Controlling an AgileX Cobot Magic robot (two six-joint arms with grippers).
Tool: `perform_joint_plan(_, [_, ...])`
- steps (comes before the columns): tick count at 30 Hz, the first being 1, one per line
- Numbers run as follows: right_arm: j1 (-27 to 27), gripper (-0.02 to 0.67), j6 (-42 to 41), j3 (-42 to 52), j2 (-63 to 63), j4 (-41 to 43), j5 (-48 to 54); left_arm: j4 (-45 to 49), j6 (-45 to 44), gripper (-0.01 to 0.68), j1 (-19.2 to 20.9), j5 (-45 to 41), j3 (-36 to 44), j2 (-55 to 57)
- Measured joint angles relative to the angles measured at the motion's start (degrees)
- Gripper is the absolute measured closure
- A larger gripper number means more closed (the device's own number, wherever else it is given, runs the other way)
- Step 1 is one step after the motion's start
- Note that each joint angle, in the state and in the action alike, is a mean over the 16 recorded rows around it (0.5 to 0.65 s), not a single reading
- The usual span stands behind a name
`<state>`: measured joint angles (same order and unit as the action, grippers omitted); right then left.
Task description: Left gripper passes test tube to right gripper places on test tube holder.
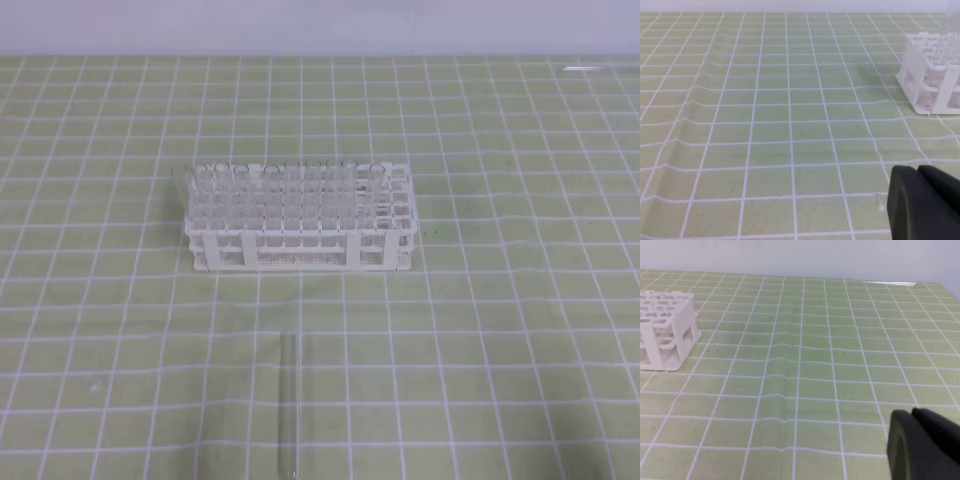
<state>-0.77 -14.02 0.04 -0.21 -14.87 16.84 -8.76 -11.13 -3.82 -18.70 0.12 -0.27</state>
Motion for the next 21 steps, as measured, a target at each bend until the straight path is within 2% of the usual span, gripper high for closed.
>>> perform_joint_plan(21, [0.0, 0.666, 0.0, 0.0, 0.1, 0.0, 0.0, -0.1, 0.0, 0.675, 0.0, 2.0, 0.5, -1.5])
